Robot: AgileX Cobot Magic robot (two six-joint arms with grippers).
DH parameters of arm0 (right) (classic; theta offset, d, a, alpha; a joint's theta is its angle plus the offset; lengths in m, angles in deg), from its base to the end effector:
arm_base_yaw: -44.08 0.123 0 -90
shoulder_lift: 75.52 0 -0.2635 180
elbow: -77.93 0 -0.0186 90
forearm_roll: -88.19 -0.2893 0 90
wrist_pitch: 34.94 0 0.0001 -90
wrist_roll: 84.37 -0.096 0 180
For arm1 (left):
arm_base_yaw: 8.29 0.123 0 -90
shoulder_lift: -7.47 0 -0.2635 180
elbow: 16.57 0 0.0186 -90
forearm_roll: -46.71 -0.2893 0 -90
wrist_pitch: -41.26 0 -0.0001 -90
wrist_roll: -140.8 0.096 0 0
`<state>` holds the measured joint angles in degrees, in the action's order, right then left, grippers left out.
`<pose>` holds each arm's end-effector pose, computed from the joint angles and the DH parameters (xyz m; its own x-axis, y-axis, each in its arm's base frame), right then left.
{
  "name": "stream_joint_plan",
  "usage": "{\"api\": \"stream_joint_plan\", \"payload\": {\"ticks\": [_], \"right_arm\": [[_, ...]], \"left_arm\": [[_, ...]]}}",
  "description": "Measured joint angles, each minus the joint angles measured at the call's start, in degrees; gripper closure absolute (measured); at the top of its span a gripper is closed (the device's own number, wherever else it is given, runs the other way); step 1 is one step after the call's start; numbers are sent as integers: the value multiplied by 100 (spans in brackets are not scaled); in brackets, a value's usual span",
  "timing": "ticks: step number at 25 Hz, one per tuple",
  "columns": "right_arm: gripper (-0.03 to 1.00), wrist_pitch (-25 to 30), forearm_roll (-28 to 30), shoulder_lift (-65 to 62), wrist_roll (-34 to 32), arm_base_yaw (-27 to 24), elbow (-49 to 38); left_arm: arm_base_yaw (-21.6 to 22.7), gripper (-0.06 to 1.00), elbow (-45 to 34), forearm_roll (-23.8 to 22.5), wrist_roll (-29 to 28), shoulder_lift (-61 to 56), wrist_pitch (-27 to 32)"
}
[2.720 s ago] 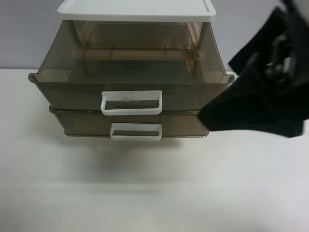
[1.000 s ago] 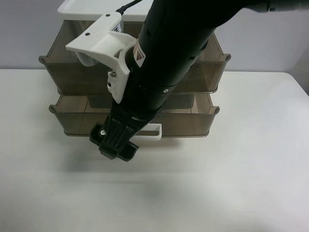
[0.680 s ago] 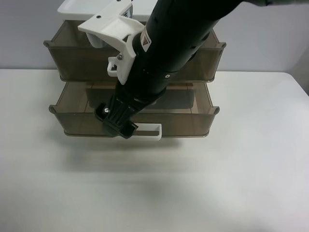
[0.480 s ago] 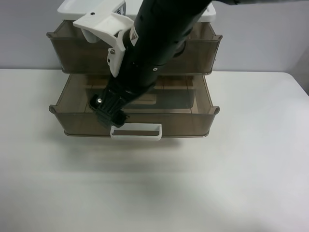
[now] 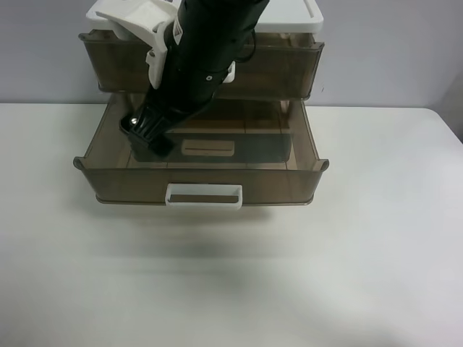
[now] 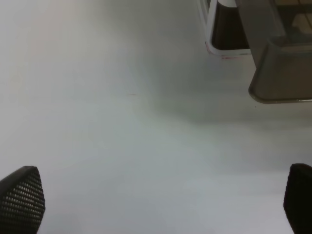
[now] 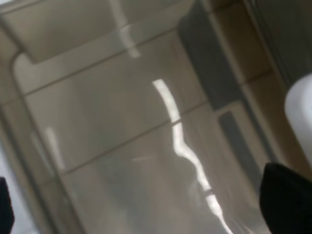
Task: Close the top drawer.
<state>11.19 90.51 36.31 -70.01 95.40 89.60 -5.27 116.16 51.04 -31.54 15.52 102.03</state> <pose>0.2767 0.3411 0.2550 -0.2878 -0.7995 -0.5272 -0.8835 0.4342 -0.1761 0.0527 -0.0036 0.2977 -0.4354 0.0735 -0.8972 0.0488 0.9971 0.0580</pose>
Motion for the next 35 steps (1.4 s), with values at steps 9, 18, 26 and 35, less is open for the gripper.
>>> {"api": "stream_joint_plan", "payload": {"ticks": [9, 18, 26, 35], "right_arm": [[-3, -123, 41, 26, 105, -535, 14], [-3, -112, -90, -10, 161, -662, 14], [-3, 1185, -232, -1448, 162, -637, 25], [-2, 2332, 4, -3022, -56, -637, -257]], "left_arm": [[0, -5, 0, 0, 0, 0, 0], [0, -5, 0, 0, 0, 0, 0], [0, -5, 0, 0, 0, 0, 0], [0, -5, 0, 0, 0, 0, 0]]}}
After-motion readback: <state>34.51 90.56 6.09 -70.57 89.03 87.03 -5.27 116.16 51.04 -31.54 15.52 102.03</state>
